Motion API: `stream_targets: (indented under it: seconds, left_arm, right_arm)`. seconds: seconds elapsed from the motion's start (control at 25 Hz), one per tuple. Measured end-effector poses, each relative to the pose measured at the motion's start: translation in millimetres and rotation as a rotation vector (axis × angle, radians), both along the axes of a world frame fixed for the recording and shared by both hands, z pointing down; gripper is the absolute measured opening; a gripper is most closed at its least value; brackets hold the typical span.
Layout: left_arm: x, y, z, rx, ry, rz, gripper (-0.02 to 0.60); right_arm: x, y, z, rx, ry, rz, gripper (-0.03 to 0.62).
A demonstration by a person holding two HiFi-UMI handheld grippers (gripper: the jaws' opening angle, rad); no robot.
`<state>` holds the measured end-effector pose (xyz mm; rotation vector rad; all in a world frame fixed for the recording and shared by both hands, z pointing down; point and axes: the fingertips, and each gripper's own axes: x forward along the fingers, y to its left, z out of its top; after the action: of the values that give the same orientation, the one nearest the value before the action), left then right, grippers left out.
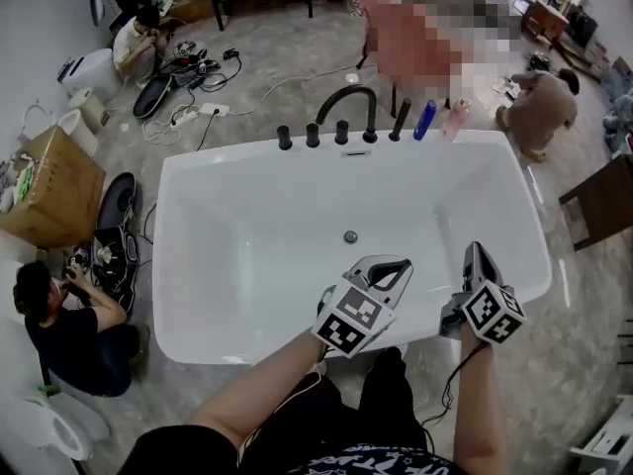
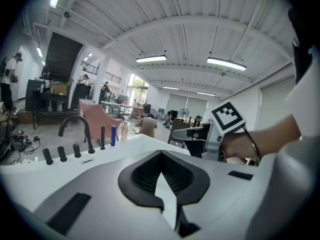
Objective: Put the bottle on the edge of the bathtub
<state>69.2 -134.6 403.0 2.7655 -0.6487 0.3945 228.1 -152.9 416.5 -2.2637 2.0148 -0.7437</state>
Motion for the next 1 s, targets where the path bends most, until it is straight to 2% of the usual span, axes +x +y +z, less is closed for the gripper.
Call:
stream_targets:
  seconds: [0.24,0.44,0.68,1.0]
  left_arm:
    - [5,40,-8,-0.023,0.000,0.114,0.015]
    - [17,60,-25,-0.011,0.016,0.148,0.015]
    - [33,98,-28,-0.070,0.003,0.148,0.015]
    - [76,184,-38,-0.034,-0.037,0.288,0.015]
  right_arm:
    - [-25,86,-32,0.000,0.017,0.050,0.017]
    - [-29,119,-39,-0.011,0.004,0.038,0.016]
    - [-18,175,-47,-0.035,-0.009,0.035,0.015]
    - [-2,261,-65,-0.021,0.028,0.081,0.015]
